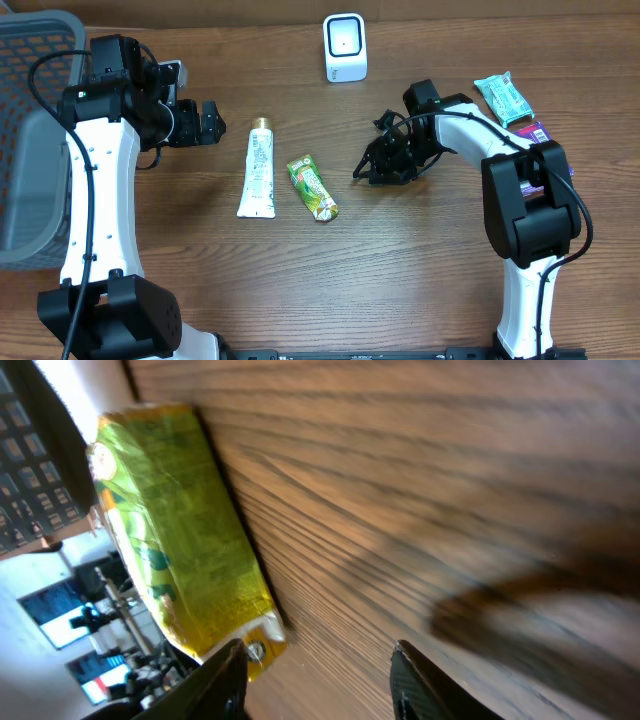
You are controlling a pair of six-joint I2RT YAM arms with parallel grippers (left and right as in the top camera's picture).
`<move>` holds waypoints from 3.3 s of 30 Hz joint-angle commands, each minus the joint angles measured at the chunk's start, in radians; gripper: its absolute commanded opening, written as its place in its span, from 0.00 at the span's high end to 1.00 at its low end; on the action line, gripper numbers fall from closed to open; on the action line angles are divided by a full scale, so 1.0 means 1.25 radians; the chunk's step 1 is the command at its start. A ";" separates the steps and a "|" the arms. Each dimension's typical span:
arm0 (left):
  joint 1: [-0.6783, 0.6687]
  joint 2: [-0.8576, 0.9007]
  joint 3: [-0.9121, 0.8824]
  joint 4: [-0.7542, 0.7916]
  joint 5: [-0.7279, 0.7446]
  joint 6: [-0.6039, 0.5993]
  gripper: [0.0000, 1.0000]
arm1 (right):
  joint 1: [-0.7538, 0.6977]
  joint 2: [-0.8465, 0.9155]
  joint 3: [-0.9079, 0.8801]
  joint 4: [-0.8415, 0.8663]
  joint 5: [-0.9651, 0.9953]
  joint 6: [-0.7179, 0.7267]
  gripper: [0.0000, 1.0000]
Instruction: Scan the item barcode
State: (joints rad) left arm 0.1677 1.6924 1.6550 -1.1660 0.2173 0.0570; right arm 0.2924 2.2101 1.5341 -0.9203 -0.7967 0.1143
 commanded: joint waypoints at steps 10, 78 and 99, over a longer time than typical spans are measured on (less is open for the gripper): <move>0.002 -0.026 -0.001 0.000 0.007 -0.010 0.01 | 0.162 -0.039 0.037 0.035 0.072 -0.117 0.44; 0.001 -0.026 -0.001 0.000 0.007 -0.010 0.00 | -0.119 -0.317 0.068 0.146 -0.618 -0.032 0.96; 0.001 -0.026 -0.001 0.000 0.007 -0.010 0.00 | -0.124 -0.323 0.068 0.266 -0.401 0.119 0.97</move>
State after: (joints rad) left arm 0.1677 1.6924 1.6550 -1.1660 0.2173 0.0570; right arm 0.1375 1.8320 1.6051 -0.6167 -1.4509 0.1627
